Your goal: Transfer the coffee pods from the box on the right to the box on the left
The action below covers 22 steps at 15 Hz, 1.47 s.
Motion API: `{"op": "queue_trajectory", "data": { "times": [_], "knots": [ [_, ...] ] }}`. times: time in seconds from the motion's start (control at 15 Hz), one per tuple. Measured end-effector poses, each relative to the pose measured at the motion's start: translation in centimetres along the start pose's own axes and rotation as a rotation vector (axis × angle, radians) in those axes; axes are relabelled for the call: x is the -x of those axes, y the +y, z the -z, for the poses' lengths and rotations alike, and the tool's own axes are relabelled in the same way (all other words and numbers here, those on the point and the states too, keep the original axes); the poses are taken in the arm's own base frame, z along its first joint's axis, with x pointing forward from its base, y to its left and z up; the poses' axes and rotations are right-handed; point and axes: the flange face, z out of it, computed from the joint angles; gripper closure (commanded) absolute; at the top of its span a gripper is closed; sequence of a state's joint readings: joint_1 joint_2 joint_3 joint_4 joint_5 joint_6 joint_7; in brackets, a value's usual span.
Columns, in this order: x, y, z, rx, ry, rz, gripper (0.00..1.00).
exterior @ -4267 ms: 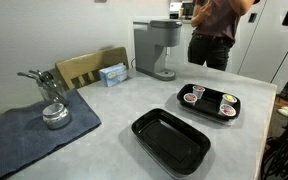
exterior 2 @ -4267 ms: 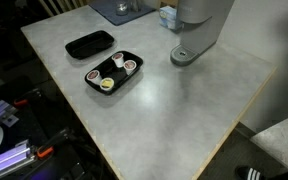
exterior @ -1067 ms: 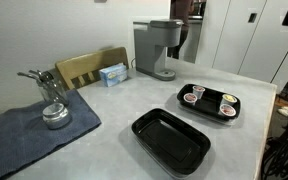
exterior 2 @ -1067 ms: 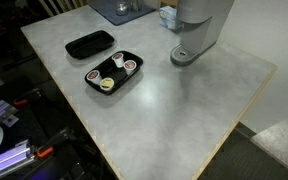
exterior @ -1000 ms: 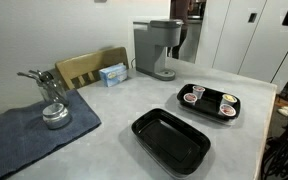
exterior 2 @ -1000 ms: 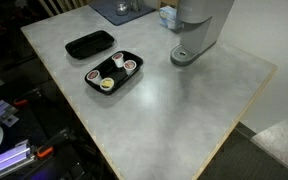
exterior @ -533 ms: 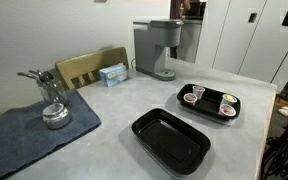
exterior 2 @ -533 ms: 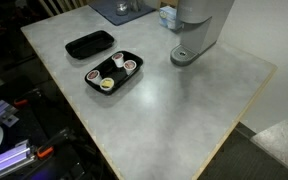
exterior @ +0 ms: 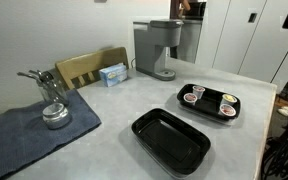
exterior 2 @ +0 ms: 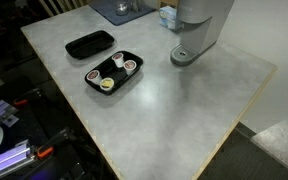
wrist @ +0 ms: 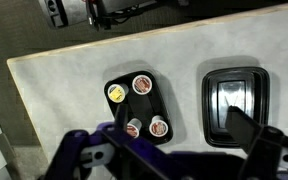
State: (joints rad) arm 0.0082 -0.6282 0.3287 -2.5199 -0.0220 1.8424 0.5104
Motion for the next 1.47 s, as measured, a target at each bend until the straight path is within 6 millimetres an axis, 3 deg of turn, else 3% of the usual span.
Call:
{"op": "queue_trajectory", "data": {
  "times": [0.93,1.47],
  "knots": [
    [-0.1,-0.1,-0.4,0.003,-0.010,-0.026,0.00],
    [-1.6,0.0,-2.5,0.010,-0.058,-0.052,0.00]
  ]
}}
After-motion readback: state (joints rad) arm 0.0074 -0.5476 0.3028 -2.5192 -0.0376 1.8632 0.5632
